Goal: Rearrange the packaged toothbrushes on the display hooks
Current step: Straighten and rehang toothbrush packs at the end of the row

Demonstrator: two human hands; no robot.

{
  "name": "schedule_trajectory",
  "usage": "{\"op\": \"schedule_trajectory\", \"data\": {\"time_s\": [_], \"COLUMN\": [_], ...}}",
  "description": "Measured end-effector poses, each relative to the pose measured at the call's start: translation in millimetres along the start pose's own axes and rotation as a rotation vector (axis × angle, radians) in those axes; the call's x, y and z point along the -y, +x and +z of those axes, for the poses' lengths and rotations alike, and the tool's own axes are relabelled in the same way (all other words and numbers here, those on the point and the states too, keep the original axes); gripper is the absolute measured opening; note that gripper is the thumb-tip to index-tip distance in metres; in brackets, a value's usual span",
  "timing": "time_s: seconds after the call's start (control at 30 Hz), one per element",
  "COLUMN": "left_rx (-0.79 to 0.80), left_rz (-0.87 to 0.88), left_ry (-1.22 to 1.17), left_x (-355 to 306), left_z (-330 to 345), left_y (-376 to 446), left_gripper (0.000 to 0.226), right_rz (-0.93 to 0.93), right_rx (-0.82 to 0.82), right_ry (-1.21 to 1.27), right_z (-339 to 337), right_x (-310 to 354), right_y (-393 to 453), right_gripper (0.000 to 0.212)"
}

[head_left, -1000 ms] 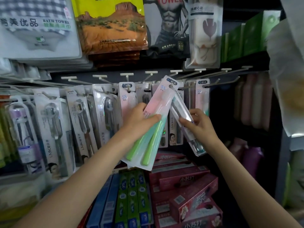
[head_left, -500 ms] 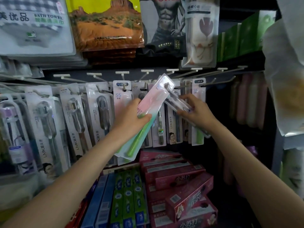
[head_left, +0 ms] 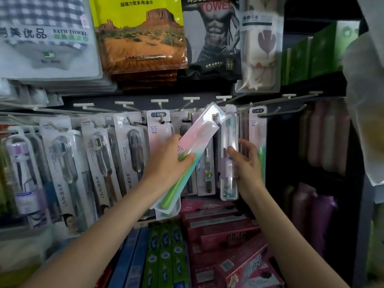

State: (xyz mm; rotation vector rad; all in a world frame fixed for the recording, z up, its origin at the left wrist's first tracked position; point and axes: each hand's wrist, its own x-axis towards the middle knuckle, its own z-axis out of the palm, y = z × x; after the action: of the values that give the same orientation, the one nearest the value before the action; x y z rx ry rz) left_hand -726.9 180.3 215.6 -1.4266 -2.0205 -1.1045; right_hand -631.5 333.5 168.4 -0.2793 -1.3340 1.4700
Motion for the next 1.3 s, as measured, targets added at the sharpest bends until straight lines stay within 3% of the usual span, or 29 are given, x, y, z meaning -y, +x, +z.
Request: {"op": "schedule_trajectory", "data": {"time_s": [0.13, 0.4, 0.6, 0.77, 0.83, 1.0, 1.3], "left_rx": [0.012, -0.007, 0.032, 0.15, 0.102, -0.196, -0.53], "left_rz": [-0.033, -0.044, -0.116, -0.127, -0.06, 0.105, -0.094], "left_ry": [-0.038, -0.139, -0.171, -0.238, -0.248, -0.256, -0.079], "left_x": [-3, -8, -14, -9, -3, 31, 139], "left_z": [6, 26, 47, 48, 39, -11, -128], "left_y": [2, -12, -14, -24, -36, -58, -92], "left_gripper": [0.021, 0.023, 0.027, 0.05, 0.051, 0.028, 0.026], "right_rz": [-0.097, -0.072, -0.174, -0.358, -0.437, -0.543, -0.483], "right_rx": [0.071, 0.145, 0.043, -0.016, 0.028, 0.242, 0.582], "right_ry": [-0.157, -0.213, -0.219, -0.287, -0.306, -0.34, -0.442], "right_z": [-7, -31, -47, -46, -35, 20, 177], "right_x": [10, -10, -19, 1, 13, 26, -7], "right_y": [5, -19, -48, -62, -68, -82, -129], "right_gripper": [0.038, 0.044, 0.024, 0.037, 0.038, 0.044, 0.061]}}
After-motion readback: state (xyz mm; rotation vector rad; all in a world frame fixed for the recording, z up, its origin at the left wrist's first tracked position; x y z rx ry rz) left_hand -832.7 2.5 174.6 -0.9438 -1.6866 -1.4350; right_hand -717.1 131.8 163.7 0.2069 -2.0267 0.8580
